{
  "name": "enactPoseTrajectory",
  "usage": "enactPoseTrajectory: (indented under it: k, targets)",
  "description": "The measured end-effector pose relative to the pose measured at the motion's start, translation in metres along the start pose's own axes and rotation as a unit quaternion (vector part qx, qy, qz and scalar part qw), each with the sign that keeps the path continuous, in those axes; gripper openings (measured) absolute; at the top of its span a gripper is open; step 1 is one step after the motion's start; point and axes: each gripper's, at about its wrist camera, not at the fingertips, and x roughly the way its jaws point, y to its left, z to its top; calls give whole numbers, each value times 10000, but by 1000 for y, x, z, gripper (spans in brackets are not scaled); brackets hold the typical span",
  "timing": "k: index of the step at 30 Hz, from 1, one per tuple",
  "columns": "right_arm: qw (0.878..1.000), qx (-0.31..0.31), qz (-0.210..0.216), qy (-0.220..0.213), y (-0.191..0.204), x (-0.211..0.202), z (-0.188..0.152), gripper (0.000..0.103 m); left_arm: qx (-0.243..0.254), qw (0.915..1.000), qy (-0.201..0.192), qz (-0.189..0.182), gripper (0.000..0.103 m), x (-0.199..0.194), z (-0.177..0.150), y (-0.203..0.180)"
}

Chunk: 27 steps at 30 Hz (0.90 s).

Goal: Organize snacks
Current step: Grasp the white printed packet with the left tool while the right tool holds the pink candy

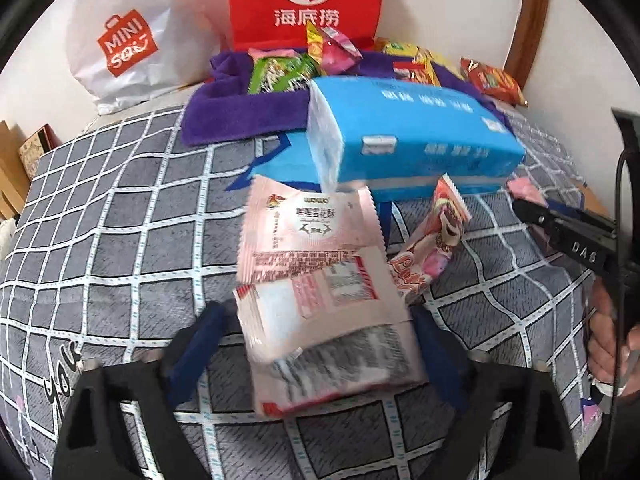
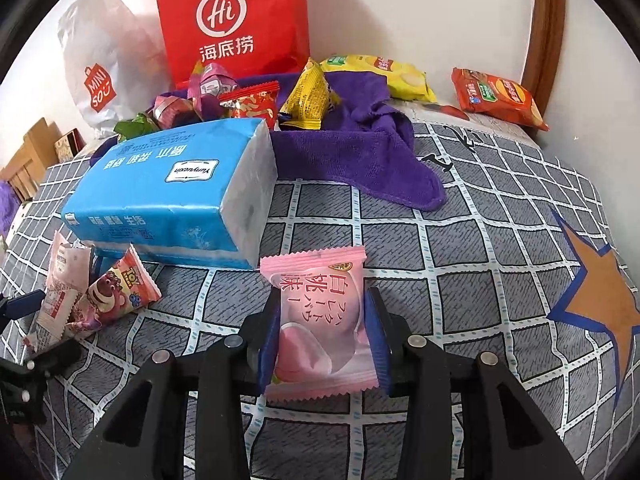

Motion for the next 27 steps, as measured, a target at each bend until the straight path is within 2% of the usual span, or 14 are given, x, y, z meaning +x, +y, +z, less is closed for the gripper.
enactPoseTrajectory:
  k: [3,9,21,27]
  targets:
    - [10000,13,26,-3,-1,0,0,40,-231,9993,10,-285,69,-6,3,15]
    - [10000,15,52,-12,-2,-1,-1,40,-506,9969,69,-603,60,-12,2,32]
    - [9996,-88,259,59,10,-24,-13,37,-731,9927,123,-947,49,-24,0,47]
    - [9996,-185,197,9,27,-47,-19,37,-711,9916,70,-1080,48,-35,3,48]
